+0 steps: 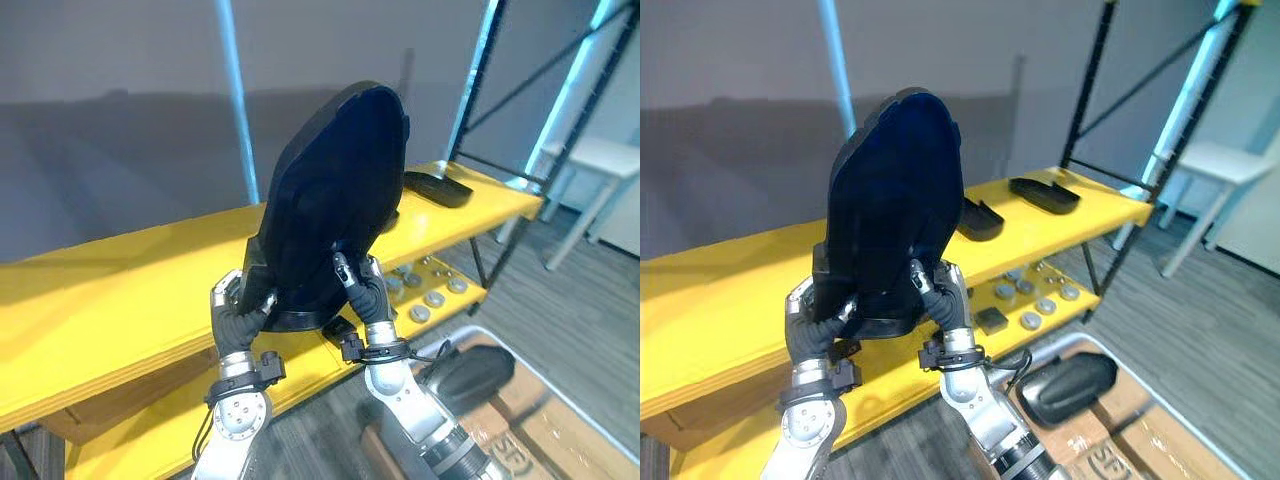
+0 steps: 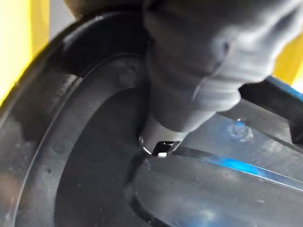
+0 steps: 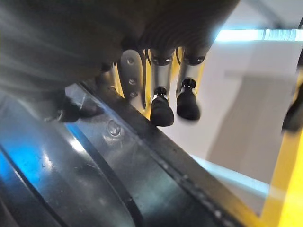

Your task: Walk over and take plastic housings, then place them on the shelf

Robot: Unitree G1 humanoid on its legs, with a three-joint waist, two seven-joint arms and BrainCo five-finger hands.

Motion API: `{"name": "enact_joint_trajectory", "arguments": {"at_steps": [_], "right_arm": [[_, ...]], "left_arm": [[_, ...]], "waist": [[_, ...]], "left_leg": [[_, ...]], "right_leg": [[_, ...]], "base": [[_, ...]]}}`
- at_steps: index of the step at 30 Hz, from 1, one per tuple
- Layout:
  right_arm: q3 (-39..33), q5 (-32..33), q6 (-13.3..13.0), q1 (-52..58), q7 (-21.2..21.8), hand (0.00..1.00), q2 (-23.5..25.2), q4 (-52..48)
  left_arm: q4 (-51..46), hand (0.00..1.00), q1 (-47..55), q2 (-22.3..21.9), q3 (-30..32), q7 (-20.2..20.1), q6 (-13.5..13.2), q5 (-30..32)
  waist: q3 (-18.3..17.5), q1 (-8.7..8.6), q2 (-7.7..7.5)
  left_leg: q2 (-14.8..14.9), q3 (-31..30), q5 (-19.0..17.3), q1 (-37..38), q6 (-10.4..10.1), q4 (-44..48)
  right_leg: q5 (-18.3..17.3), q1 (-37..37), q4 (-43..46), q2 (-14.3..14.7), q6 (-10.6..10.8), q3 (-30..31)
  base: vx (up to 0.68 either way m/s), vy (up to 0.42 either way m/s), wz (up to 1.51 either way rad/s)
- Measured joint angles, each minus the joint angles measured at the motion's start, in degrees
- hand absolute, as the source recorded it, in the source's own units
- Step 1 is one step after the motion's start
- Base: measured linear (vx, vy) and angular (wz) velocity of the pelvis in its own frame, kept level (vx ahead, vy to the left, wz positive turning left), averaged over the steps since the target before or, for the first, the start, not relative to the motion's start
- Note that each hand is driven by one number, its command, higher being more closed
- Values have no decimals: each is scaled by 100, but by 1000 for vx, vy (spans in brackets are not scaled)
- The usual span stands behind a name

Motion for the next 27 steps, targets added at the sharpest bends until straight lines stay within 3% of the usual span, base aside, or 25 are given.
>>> {"name": "enact_joint_trajectory", "arguments": {"at_steps": [1,4,5,6,7,10,15,19,24,27], "right_arm": [[-54,132,1,36,160,0,-40,-1],[-253,144,2,343,338,0,-35,-90],[-369,155,13,639,386,0,-20,-281],[-398,158,14,753,408,0,6,-344],[-416,201,46,990,471,0,-51,-353],[-465,332,82,1335,640,0,-73,-443],[-647,668,95,2006,879,0,2,-505],[-570,780,119,2416,1078,0,71,-890],[-512,1215,-19,2828,1245,0,-1,-1612],[-533,1254,-35,2826,1247,0,3,-1710]], "left_arm": [[39,100,-5,10,2,-57,-5,-85],[180,100,-31,17,-42,-136,-5,-105],[196,100,-42,53,-151,-207,-6,-104],[234,100,-42,72,-177,-224,-39,-89],[339,100,38,-77,-195,-277,-28,-91],[341,100,60,-142,-169,-344,-13,-79],[646,100,-183,-532,-98,-309,124,-33],[761,100,-381,-687,280,-124,169,43],[1114,100,-565,-581,1545,676,262,-199],[1125,100,-580,-504,1622,798,265,-347]], "waist": [[26,-87,-9],[12,-251,-81],[21,-306,-285],[51,-297,-377],[75,-211,-156],[68,-248,-127],[89,-403,-93],[131,-396,-61],[136,-617,-54],[134,-605,-57]], "left_leg": [[12,-264,-11,39,-52,4],[-52,-564,-31,-3,-126,25],[-279,-736,-65,3,-252,19],[-379,-826,-107,40,-315,4],[-146,-833,-188,0,-428,57],[239,-826,-284,-159,-574,65],[308,-1083,-10,-484,-682,58],[240,-677,228,-512,-606,-131],[254,-181,266,-366,-564,-445],[221,-98,282,-342,-543,-515]], "right_leg": [[-98,-232,-822,449,12,381],[-25,-456,-2491,1130,53,1522],[829,-459,-3141,1204,106,1927],[839,-494,-3102,1128,221,1917],[916,-341,-3398,1312,173,1789],[1373,-60,-4342,1695,-7,1679],[1380,30,-4555,1701,-77,1071],[1281,30,-4533,1593,-67,882],[1253,-38,-4455,1571,-48,942],[1261,-71,-4458,1545,-41,1005]], "base": [[113,-117,106],[121,-185,124],[86,-183,113],[154,-241,82],[142,-169,13],[147,-116,-16],[109,-66,47],[7,20,37],[-39,47,-2],[-27,39,-12]]}}
